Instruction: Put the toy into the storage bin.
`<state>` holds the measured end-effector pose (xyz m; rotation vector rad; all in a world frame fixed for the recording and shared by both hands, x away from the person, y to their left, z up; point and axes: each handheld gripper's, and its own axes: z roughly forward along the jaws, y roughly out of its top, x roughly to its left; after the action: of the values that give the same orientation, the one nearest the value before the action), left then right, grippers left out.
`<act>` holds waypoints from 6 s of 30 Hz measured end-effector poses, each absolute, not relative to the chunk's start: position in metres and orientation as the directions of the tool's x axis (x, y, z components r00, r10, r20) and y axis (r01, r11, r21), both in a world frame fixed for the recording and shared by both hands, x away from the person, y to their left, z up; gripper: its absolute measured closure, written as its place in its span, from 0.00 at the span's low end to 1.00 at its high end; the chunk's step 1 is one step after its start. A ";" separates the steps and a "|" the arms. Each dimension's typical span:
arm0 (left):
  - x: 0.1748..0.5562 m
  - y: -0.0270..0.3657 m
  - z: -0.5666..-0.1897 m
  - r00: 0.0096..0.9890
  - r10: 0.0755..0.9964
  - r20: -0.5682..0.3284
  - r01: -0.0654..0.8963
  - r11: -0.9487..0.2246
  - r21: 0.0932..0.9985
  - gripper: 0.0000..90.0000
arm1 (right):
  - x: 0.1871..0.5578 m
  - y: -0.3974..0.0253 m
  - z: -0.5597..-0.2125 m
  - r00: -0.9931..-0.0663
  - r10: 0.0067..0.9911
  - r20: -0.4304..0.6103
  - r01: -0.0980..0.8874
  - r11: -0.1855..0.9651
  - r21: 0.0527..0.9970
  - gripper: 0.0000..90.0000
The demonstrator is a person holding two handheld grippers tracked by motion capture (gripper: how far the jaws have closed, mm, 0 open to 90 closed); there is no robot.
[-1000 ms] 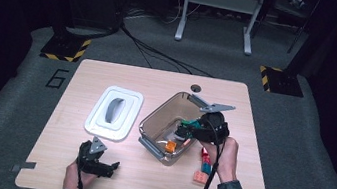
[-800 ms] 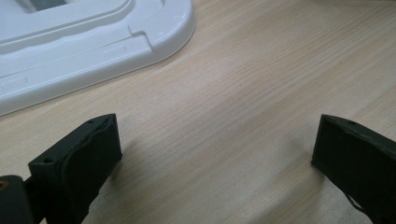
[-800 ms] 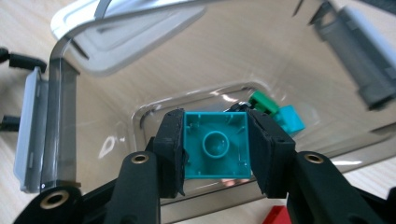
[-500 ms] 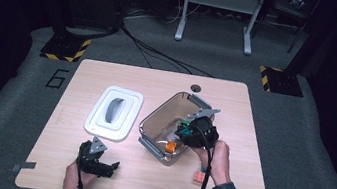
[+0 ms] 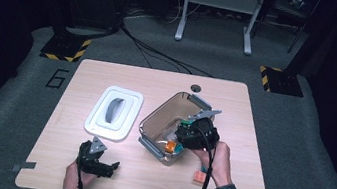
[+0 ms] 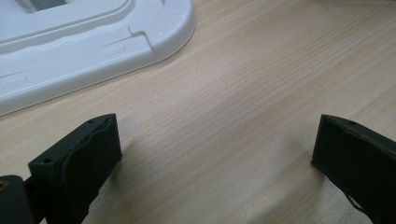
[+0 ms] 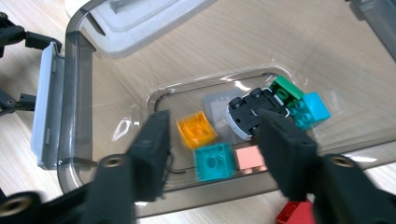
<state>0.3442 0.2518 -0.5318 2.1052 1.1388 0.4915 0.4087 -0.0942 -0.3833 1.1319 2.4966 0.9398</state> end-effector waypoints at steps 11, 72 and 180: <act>0.344 0.252 -0.532 0.543 0.840 0.006 0.581 -0.381 0.719 0.01 | 0.394 -0.118 -0.375 -0.633 0.772 0.056 0.574 0.420 0.703 0.17; 0.344 0.252 -0.532 0.543 0.840 0.008 0.581 -0.382 0.718 0.01 | 0.424 -0.171 -0.489 -0.315 0.938 0.147 0.795 0.176 0.581 0.75; 0.345 0.253 -0.531 0.532 0.847 0.007 0.586 -0.374 0.718 0.02 | 0.386 -0.137 -0.372 -0.594 0.788 0.161 0.636 0.338 0.694 0.26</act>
<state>0.3453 0.2525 -0.5315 2.0993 1.1560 0.4980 0.3863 -0.1369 -0.3718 1.2953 2.3963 1.0993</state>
